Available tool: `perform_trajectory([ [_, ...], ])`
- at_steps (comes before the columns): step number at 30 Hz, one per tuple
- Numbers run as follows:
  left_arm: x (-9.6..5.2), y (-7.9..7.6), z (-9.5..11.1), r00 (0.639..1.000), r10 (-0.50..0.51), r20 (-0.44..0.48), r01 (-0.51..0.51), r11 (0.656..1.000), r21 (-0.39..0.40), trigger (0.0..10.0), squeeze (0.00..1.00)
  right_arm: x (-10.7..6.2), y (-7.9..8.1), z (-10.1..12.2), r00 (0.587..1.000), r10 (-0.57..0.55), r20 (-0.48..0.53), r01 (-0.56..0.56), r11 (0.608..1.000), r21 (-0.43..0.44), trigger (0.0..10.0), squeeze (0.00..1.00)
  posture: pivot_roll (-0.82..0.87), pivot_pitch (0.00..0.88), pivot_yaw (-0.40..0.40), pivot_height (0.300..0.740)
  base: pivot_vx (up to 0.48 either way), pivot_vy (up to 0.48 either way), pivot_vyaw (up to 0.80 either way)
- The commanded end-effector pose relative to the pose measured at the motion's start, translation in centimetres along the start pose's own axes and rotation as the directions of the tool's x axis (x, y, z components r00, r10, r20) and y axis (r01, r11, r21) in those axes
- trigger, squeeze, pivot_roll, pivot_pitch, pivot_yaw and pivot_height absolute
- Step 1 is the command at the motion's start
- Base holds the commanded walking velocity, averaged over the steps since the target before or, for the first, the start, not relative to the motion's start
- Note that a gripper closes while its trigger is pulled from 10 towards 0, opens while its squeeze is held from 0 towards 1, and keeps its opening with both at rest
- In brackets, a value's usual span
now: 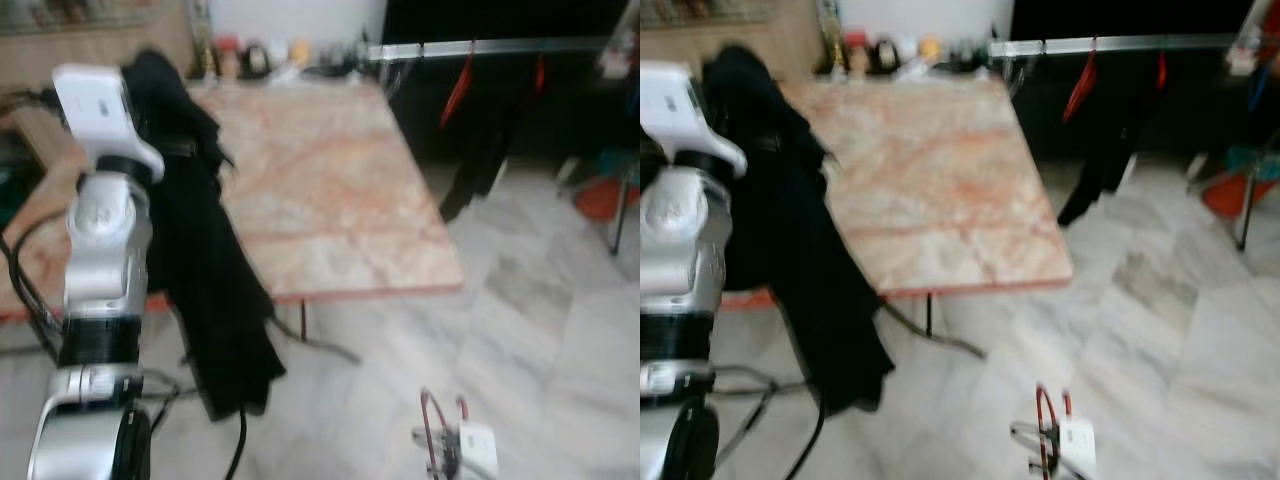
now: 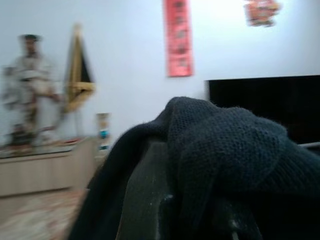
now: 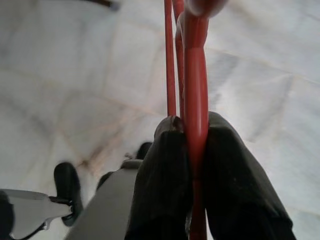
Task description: Hang hanger
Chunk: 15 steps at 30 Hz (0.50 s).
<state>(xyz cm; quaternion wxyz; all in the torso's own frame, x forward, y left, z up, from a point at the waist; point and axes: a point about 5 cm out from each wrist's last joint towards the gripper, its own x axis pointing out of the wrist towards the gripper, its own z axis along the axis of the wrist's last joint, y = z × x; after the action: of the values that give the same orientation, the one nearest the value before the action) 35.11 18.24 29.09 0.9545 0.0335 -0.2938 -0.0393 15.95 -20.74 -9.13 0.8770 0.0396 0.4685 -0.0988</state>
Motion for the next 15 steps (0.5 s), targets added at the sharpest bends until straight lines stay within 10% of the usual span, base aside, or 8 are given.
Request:
perform_trajectory([
  [1,0.6,1.0,1.7,0.997,0.028,0.067,-0.029,0.999,0.016,10.0,0.0,0.1,0.6,0.2,1.0,0.012,0.007,-0.012,1.0,0.015,10.0,0.0,0.13,0.0,-0.011,0.74,0.394,0.0,0.0],
  [15,-0.4,0.9,0.2,0.999,0.035,0.005,-0.035,0.999,0.011,10.0,0.0,0.1,0.5,0.2,1.0,0.014,0.004,-0.014,1.0,0.005,10.0,0.0,0.14,0.0,-0.016,0.74,0.319,0.0,0.0],
])
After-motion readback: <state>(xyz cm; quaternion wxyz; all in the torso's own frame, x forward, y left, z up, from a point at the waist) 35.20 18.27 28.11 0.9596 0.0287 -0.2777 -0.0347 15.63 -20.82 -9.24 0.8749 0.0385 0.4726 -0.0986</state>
